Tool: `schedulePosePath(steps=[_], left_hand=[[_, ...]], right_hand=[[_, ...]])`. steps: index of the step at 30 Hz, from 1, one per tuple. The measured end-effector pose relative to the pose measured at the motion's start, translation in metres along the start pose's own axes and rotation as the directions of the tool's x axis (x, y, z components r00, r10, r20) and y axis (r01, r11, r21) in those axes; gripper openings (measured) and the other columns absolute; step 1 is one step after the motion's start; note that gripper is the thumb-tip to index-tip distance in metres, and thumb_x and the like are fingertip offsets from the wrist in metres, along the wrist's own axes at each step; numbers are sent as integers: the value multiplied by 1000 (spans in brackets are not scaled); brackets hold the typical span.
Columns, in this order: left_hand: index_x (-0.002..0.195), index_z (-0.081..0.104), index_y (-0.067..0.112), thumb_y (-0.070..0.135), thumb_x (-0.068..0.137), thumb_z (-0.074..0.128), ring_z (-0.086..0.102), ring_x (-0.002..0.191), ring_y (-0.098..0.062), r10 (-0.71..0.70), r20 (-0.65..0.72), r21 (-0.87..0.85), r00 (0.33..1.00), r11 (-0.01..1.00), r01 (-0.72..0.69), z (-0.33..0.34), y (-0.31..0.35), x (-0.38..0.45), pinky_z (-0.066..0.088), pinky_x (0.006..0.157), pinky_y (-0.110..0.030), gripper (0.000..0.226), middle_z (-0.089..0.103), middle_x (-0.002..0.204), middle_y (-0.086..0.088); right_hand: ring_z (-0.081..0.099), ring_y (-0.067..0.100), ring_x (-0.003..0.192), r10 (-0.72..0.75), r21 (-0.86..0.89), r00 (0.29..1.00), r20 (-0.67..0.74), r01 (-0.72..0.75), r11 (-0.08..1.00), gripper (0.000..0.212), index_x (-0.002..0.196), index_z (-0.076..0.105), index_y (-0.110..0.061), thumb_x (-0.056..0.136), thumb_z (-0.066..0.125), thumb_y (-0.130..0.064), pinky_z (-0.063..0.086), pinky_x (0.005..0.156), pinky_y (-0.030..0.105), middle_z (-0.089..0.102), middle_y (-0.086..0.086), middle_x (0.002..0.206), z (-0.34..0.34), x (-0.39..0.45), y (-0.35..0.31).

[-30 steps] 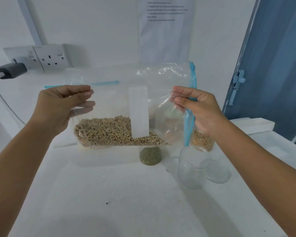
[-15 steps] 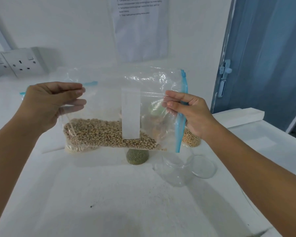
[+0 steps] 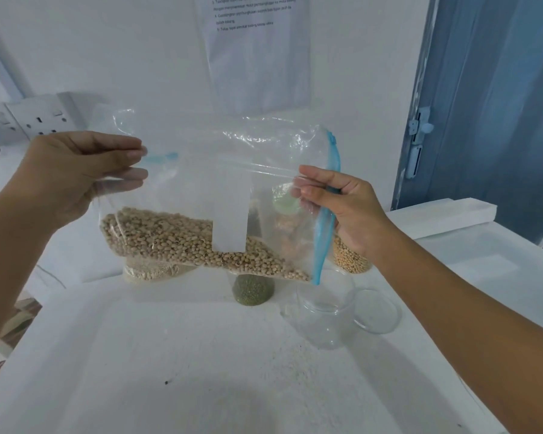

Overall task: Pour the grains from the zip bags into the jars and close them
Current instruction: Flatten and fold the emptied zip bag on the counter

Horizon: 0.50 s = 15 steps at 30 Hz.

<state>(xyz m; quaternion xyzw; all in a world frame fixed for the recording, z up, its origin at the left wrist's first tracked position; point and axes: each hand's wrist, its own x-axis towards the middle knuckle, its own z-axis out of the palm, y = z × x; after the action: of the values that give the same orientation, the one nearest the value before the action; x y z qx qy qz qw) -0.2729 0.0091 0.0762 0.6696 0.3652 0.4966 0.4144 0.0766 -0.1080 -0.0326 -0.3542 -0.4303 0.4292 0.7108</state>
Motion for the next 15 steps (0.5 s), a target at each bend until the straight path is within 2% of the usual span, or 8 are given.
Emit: schedulePosePath(steps=[4, 10, 15], left_hand=[[103, 78, 10, 8, 81, 78, 79, 80, -21, 14, -3, 14, 1000, 1000, -14, 0, 4, 2, 65, 79, -35, 21, 79, 105, -10], [103, 77, 8, 9, 79, 78, 79, 80, -22, 30, 5, 15, 1000, 999, -30, 3, 12, 1, 65, 78, -34, 24, 79, 103, -10], [93, 82, 12, 13, 72, 82, 79, 81, -23, 31, 19, 1, 999, 1000, -31, 7, 15, -1, 65, 78, -35, 22, 80, 102, -11]], right_hand=[[76, 25, 98, 14, 27, 1000, -4, -14, 1000, 31, 112, 77, -7, 85, 72, 7, 58, 100, 42, 79, 14, 107, 1, -1, 0], [76, 25, 98, 34, 38, 999, -14, -34, 999, 31, 112, 77, -7, 87, 71, 9, 59, 98, 39, 79, 14, 108, 2, -2, 0], [76, 26, 101, 44, 34, 999, -26, -43, 998, 31, 113, 78, -9, 88, 71, 8, 60, 97, 38, 78, 15, 111, 1, -5, 2]])
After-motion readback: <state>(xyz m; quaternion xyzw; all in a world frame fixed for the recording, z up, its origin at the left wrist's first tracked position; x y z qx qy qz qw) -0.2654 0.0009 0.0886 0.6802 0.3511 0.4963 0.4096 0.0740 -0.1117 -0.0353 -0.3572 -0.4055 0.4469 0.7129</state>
